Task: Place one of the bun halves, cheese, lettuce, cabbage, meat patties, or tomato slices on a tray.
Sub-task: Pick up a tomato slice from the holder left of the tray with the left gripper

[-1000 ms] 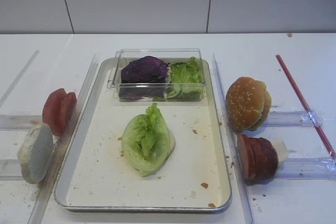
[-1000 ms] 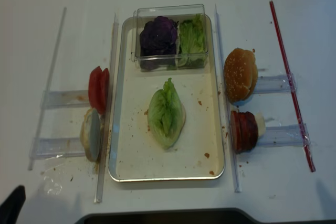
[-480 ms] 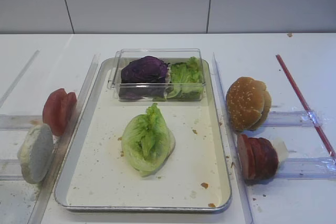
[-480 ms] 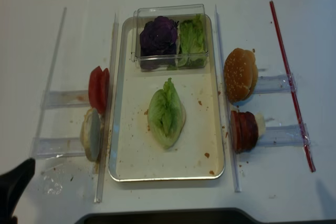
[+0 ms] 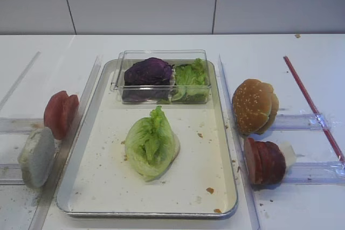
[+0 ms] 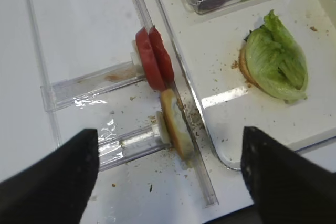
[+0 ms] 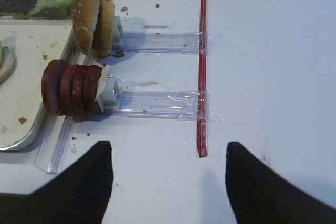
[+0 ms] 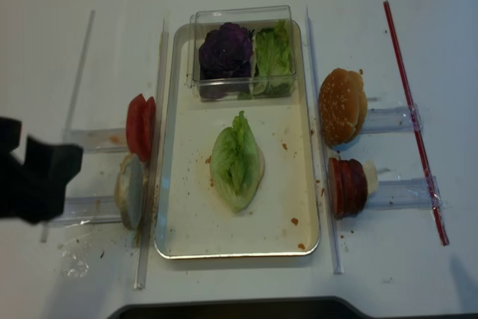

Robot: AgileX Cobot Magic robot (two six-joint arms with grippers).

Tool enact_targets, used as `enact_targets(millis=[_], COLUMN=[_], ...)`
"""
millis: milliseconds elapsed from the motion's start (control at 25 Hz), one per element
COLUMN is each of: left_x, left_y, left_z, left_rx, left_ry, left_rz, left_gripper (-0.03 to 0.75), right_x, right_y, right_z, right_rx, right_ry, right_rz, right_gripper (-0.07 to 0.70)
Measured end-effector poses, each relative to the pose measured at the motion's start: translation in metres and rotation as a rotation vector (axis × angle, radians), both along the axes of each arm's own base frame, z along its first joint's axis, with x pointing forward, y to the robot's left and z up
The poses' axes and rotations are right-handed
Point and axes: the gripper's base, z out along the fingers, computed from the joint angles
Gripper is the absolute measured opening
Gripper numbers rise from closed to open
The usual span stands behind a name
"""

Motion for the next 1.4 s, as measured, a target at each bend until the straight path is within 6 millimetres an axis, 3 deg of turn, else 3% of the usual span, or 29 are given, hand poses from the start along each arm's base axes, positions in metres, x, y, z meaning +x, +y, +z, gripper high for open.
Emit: enact_targets(millis=[320,760,1120,1400], left_x=[0.051,0.113,0.137,0.151], left_y=[-0.019,-0.043,-0.056,-0.061], left_z=[-0.003,-0.041,-0.050,-0.068], left_rx=[-0.027,-0.010,-0.076,-0.058], left_ry=[0.128,0.322,0.336,0.384], left_rz=[0.075,0.127,0.150,0.157], left_gripper=[0.497,0.494,0.416,0.407], right_x=[0.000,0.000,0.000,0.000], right_y=[0.000,0.000,0.000,0.000], right_z=[0.000,0.000,0.000,0.000], right_rx=[0.000,0.000,-0.002,-0.002], right_ry=[0.000,0.000,0.000,0.000], right_rz=[0.000,0.000,-0.001,-0.001], right_gripper=[0.468,0.468,0.433,0.422])
